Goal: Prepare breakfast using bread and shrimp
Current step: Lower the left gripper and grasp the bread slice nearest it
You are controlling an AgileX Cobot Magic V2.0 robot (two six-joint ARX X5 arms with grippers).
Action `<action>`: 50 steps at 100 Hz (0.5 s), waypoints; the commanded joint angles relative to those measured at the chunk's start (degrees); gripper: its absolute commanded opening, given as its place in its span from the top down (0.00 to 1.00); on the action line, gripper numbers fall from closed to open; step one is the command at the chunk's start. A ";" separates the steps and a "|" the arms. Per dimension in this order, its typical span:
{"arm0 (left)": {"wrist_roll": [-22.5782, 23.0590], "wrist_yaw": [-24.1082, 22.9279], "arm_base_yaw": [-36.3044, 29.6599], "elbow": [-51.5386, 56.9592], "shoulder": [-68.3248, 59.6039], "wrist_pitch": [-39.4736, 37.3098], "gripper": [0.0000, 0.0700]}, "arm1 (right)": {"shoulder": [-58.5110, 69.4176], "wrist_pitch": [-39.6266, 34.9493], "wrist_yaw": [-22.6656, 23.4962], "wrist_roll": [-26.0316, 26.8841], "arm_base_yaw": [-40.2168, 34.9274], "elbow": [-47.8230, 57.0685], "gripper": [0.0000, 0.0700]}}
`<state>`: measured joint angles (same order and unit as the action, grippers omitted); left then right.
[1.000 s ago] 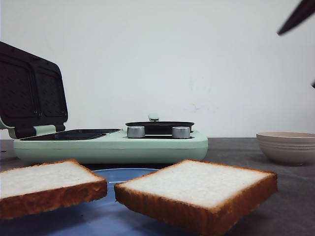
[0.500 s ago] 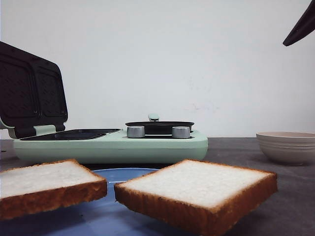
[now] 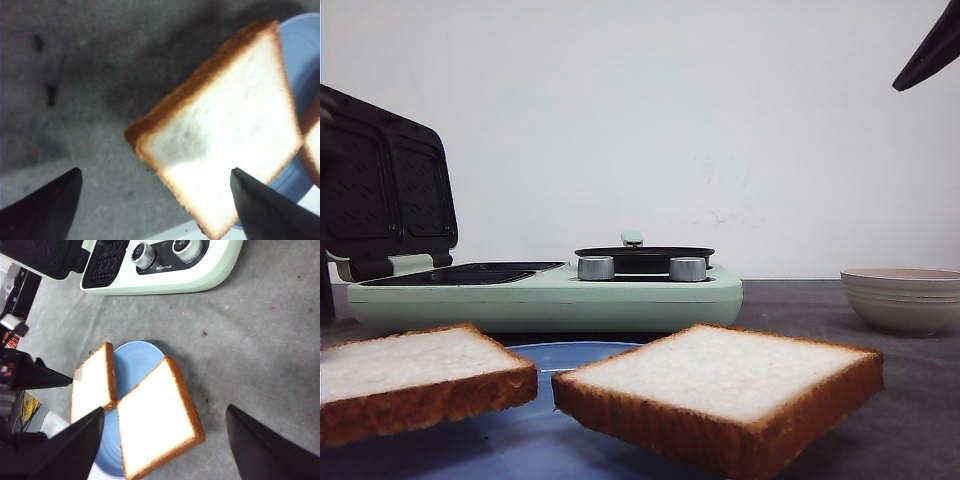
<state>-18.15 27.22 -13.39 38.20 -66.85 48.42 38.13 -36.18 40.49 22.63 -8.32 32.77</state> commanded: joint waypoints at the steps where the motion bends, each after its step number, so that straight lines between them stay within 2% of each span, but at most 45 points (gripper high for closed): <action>1: 2.43 1.75 -0.11 0.70 -2.58 -0.85 0.26 | 0.33 0.61 0.11 -1.07 -0.20 0.79 0.31; 16: 2.97 6.38 -0.11 0.70 -6.99 -3.23 0.26 | 0.33 0.61 0.07 -1.25 -0.20 0.79 0.31; 34: 3.15 6.93 -0.11 0.70 -9.49 -5.81 0.30 | 0.33 0.59 0.09 -1.22 -0.20 0.79 0.31; 41: 3.17 6.95 -0.11 0.70 -9.66 -6.14 0.43 | 0.33 0.59 0.09 -1.22 -0.20 0.79 0.31; 50: 3.80 6.97 -0.11 0.70 -9.57 -6.47 0.70 | 0.33 0.59 0.00 -1.22 -0.20 0.79 0.31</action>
<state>-15.73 33.89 -13.39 38.20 -75.68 42.30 38.13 -36.18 40.49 22.30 -8.32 32.77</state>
